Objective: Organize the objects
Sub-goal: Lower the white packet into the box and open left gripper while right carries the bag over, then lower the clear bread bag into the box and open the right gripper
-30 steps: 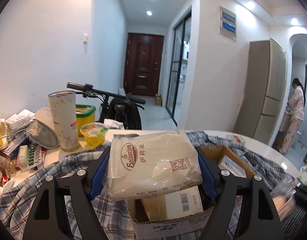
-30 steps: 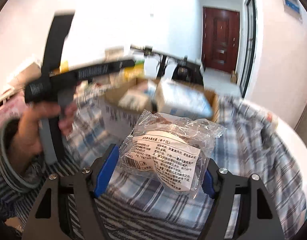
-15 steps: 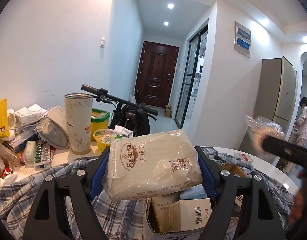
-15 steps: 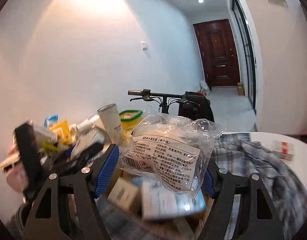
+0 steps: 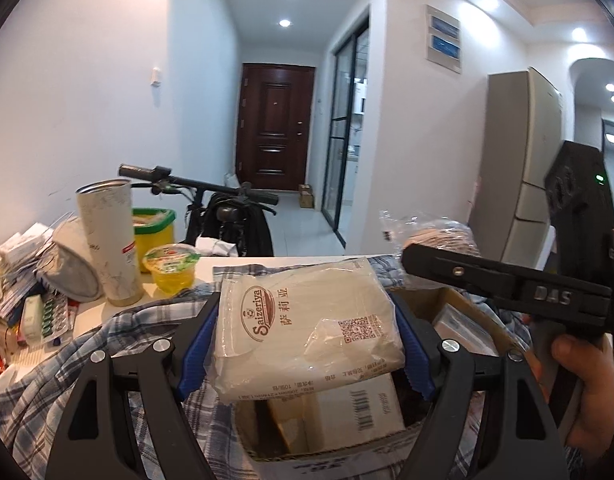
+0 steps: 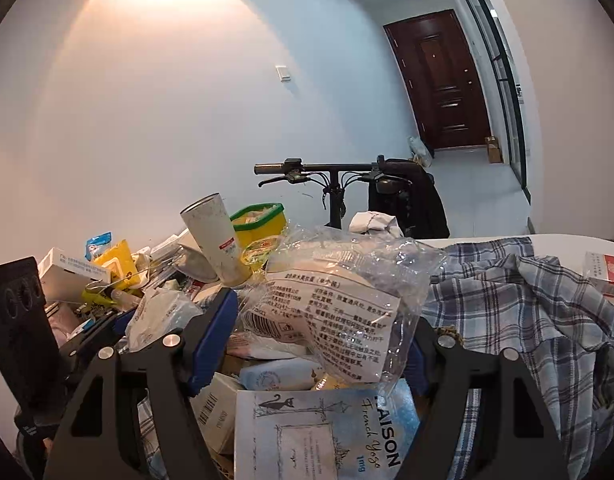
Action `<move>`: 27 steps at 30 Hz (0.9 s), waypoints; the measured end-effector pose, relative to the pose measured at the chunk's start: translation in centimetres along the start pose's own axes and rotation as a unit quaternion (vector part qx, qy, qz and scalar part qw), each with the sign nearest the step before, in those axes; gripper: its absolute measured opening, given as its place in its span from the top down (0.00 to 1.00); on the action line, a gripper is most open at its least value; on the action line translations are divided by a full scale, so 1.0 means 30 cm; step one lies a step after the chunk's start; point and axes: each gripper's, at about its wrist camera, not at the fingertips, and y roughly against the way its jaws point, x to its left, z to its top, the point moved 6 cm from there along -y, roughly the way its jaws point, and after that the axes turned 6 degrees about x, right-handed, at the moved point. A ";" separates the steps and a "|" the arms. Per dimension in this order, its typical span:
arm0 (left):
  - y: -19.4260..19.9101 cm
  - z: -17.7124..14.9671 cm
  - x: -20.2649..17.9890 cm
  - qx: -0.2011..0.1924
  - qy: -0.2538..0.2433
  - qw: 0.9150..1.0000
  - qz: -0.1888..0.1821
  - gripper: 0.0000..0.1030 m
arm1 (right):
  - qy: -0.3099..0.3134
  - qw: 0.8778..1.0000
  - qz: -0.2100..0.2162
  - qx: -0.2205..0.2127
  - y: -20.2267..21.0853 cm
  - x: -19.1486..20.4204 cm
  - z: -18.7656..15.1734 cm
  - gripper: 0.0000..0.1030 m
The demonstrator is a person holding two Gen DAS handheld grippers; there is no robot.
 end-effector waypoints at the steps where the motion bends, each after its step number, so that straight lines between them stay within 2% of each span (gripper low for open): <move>1: 0.003 -0.002 -0.010 -0.002 -0.006 1.000 0.000 0.22 | -0.003 1.000 0.004 0.001 -0.001 0.000 -0.004 0.30; 10: -0.012 -0.010 -0.033 0.009 -0.020 1.000 0.002 0.22 | -0.013 1.000 0.006 0.000 0.015 -0.016 -0.032 0.30; 12: -0.020 -0.012 -0.037 0.015 -0.023 1.000 0.005 0.12 | -0.013 1.000 0.004 -0.001 0.020 -0.016 -0.032 0.30; 13: -0.023 -0.013 -0.039 0.017 -0.025 0.999 0.010 0.00 | -0.013 1.000 0.005 -0.002 0.023 -0.016 -0.031 0.30; 18: -0.022 -0.014 -0.037 0.018 -0.027 0.999 0.012 0.00 | -0.013 1.000 0.000 -0.002 0.024 -0.014 -0.030 0.30; 27: -0.015 -0.012 0.006 0.022 0.008 1.000 0.006 0.00 | 0.003 1.000 -0.011 0.011 0.003 0.000 -0.042 0.30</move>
